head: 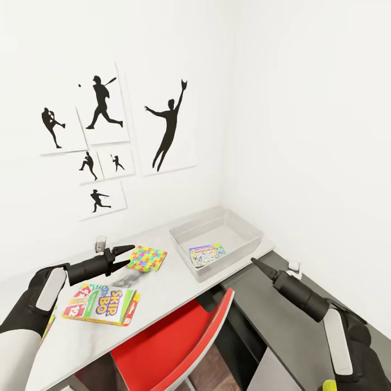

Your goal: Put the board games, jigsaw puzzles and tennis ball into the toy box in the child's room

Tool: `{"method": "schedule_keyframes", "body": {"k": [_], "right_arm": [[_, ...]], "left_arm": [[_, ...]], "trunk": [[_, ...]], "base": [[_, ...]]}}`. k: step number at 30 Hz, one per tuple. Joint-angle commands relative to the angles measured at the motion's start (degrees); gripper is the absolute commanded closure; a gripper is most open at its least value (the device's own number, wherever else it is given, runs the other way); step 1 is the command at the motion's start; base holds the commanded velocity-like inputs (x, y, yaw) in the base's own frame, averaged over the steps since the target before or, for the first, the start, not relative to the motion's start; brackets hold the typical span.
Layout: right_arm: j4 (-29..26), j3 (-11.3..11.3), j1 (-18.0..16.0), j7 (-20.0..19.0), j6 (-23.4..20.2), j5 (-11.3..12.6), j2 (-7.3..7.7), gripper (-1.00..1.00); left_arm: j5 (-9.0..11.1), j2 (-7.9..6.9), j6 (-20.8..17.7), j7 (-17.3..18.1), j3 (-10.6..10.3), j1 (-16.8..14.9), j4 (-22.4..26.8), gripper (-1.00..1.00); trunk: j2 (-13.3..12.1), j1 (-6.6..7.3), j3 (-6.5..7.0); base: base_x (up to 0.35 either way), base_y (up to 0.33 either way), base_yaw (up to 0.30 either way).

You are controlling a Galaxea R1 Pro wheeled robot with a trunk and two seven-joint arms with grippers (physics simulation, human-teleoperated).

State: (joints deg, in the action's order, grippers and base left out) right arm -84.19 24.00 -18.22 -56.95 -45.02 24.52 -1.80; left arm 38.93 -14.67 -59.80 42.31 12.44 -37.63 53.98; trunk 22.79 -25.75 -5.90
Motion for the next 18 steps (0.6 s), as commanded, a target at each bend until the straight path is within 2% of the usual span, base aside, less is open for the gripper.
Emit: {"method": "schedule_keyframes", "body": {"k": [1,9,15,18], "right_arm": [[-0.2,0.1,-0.1,0.0,-0.5,0.0,-0.05,-1.0],[-0.3,0.3,-0.1,1.4,-3.0,0.0,-0.06,-1.0],[0.0,0.0,-0.1,9.5,-6.3,0.4,-0.24,-1.0],[-0.2,-0.2,-0.1,10.9,-6.7,0.5,-0.38,-1.0]], "left_arm": [[-0.3,0.02,-0.2,0.4,-0.1,-0.1,0.0,-1.0],[-0.2,0.05,-0.2,0.4,-1.7,-0.1,0.0,-1.0],[-0.2,-0.01,-0.2,0.4,-2.2,-0.1,0.0,-1.0],[-0.2,-0.02,-0.2,0.5,-2.2,-0.1,0.0,-1.0]], "trunk": [[0.1,-0.04,-0.13],[0.1,-0.04,-0.12],[0.1,-0.04,-0.12],[0.1,-0.04,-0.12]], "base": [[0.0,0.0,-0.001],[0.0,0.0,0.0],[0.0,0.0,0.0],[0.0,0.0,0.0]]}}
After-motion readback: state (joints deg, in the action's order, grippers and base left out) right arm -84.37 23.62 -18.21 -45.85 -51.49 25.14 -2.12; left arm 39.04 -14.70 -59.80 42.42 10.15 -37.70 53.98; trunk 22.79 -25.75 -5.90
